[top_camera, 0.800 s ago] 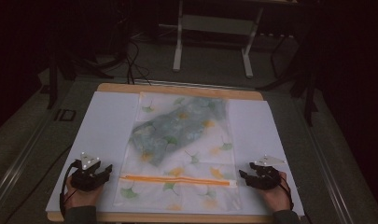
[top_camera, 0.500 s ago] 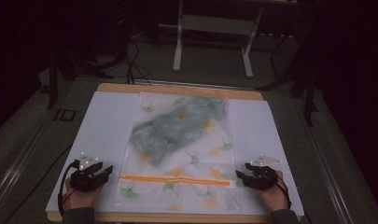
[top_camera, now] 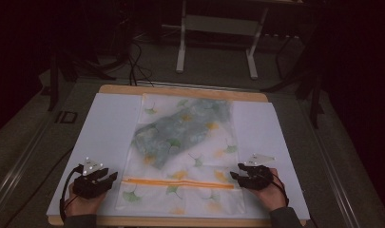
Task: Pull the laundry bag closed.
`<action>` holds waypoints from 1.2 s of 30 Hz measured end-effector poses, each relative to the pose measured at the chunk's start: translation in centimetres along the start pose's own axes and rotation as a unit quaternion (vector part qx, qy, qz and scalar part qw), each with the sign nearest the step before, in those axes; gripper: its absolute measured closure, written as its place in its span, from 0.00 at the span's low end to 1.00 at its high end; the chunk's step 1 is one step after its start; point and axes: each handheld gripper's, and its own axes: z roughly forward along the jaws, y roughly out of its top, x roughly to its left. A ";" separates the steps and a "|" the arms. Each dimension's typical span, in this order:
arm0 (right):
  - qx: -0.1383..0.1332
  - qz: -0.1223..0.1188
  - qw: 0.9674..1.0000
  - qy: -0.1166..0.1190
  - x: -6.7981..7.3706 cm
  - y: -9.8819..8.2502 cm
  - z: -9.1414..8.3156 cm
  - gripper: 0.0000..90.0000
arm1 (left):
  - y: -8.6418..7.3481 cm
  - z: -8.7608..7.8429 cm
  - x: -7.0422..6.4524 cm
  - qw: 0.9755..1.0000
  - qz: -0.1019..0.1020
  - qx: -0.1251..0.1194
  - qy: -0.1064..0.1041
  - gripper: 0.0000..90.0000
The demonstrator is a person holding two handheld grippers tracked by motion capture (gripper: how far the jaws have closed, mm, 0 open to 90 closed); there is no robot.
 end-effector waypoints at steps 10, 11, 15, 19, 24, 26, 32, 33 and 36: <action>0.003 -0.039 0.998 0.042 2.2 3.1 1.3 0.58 | -0.2 -0.2 -0.3 1.000 0.004 0.003 0.004 0.65; 0.005 -0.045 0.998 0.044 2.4 3.3 1.5 0.58 | -0.2 -0.3 -0.4 1.000 0.006 0.002 0.000 0.65; 0.008 -0.060 0.996 0.059 3.7 4.4 2.3 0.59 | -0.2 -0.5 -0.5 1.000 0.002 0.003 -0.006 0.65; 0.009 -0.073 0.995 0.073 4.8 5.4 3.1 0.59 | -0.2 -0.6 -0.8 1.000 0.004 0.002 -0.010 0.65; 0.010 -0.092 0.992 0.090 6.5 6.7 4.3 0.58 | -0.2 -0.7 -1.0 1.000 0.007 -0.001 -0.013 0.65; 0.010 -0.098 0.990 0.098 7.3 7.1 4.7 0.58 | -0.2 -0.7 -1.0 1.000 0.010 0.000 -0.013 0.65; 0.008 -0.115 0.986 0.119 9.3 8.6 5.9 0.58 | -0.3 -0.9 -0.8 1.000 0.010 -0.001 -0.015 0.65; 0.009 -0.118 0.985 0.122 9.6 8.8 6.1 0.59 | -0.3 -0.9 -0.8 1.000 0.010 -0.001 -0.016 0.65; 0.012 -0.129 0.983 0.130 10.5 9.5 6.6 0.59 | -0.2 -0.9 -0.8 1.000 0.013 0.001 -0.017 0.65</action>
